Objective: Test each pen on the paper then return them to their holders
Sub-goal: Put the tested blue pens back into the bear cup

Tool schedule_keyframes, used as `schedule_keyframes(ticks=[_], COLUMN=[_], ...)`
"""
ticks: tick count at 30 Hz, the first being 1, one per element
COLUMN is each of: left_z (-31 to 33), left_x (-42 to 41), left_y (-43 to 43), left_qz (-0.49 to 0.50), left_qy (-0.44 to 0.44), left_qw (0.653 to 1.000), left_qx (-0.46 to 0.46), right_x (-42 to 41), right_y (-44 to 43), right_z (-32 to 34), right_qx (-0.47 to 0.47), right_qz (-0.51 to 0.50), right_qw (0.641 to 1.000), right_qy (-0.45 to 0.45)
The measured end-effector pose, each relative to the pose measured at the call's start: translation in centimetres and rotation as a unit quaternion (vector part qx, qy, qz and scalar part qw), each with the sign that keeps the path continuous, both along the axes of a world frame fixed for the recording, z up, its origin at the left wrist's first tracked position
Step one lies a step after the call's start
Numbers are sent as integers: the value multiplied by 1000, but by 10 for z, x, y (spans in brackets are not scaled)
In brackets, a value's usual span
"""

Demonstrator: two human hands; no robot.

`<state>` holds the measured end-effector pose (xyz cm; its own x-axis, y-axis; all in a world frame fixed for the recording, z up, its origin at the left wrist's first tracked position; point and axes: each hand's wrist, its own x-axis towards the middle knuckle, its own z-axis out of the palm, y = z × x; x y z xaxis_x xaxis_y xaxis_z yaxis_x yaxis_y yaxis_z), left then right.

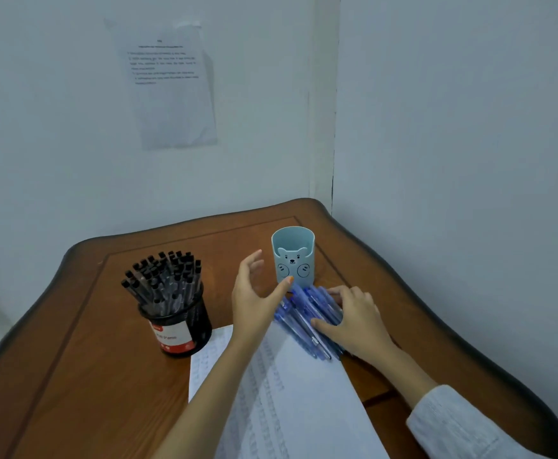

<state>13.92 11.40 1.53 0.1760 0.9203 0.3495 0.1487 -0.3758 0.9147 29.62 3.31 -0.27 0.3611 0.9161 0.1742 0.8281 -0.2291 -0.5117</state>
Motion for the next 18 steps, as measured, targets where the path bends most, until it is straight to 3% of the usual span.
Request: schedule_keyframes(ticks=[7, 18], left_z=[1, 2], left_x=[33, 50], left_y=[37, 50], left_qz=[-41, -29], left_qy=[-29, -34], left_qw=[998, 999], left_qx=[-42, -23], right_x=[12, 22], right_y=[3, -2], right_z=[3, 7], right_qx=[-11, -70], right_qz=[5, 1], right_qw=[996, 997], right_qy=[89, 45])
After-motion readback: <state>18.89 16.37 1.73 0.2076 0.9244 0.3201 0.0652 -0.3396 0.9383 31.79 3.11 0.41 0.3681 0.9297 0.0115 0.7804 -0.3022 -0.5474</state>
